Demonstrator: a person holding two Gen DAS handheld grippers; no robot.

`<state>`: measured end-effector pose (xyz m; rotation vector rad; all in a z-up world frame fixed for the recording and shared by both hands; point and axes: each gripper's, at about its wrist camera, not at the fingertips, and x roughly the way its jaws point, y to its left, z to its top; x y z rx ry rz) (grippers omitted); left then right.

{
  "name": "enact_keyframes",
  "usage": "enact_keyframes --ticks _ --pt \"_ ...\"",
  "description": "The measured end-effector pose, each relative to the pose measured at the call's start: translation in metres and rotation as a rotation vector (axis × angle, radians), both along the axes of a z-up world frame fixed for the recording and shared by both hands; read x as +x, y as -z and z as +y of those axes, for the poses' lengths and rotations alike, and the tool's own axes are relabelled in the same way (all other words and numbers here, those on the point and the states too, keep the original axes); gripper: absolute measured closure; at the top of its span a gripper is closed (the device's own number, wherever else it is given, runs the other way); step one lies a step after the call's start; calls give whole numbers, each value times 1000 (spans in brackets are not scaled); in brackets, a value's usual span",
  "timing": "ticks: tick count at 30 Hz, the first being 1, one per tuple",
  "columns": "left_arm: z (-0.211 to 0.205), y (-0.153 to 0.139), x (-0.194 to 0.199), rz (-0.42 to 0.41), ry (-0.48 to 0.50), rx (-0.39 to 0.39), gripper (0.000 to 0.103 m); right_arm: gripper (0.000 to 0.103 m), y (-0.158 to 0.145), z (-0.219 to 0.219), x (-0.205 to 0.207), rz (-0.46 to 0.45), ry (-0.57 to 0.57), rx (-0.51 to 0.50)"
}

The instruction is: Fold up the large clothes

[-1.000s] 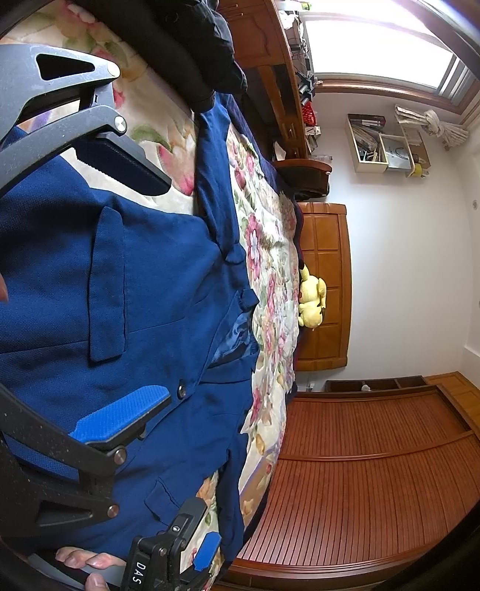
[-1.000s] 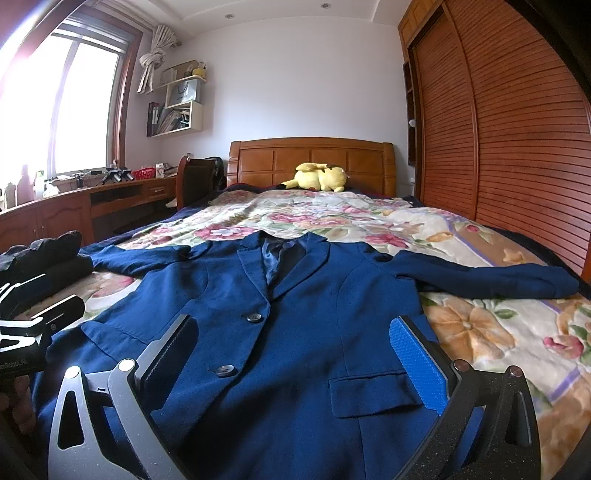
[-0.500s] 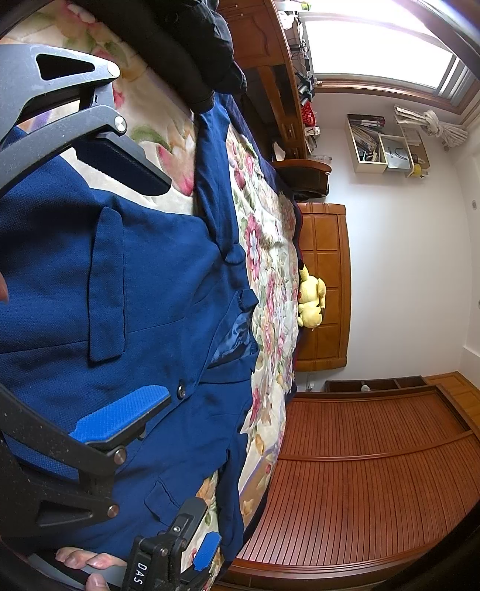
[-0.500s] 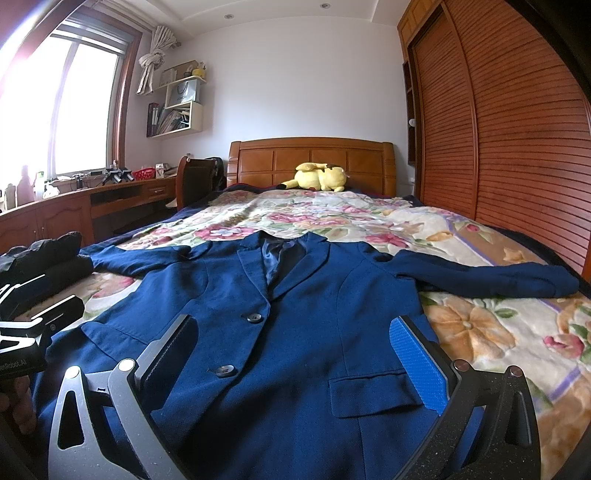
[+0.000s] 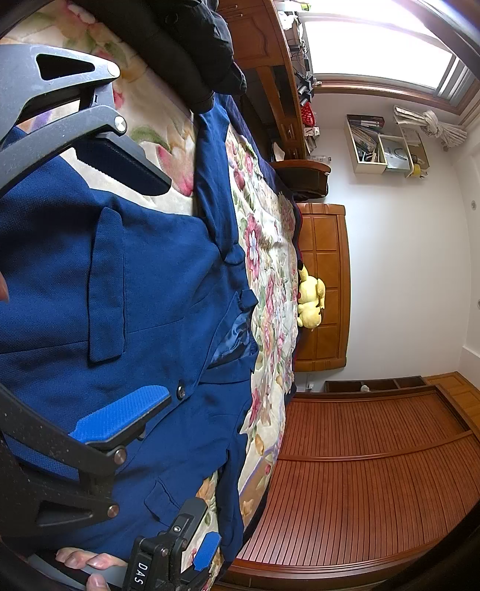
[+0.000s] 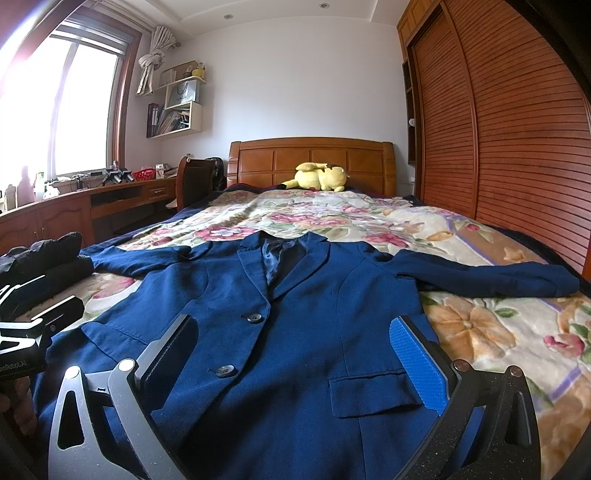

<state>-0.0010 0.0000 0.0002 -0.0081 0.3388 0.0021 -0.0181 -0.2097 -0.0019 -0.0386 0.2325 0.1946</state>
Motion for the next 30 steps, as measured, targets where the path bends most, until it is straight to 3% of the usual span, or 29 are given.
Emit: enact_keyframes --ticks 30 --pt "0 0 -1 -3 0 1 0 0 0 -1 0 7 -7 13"
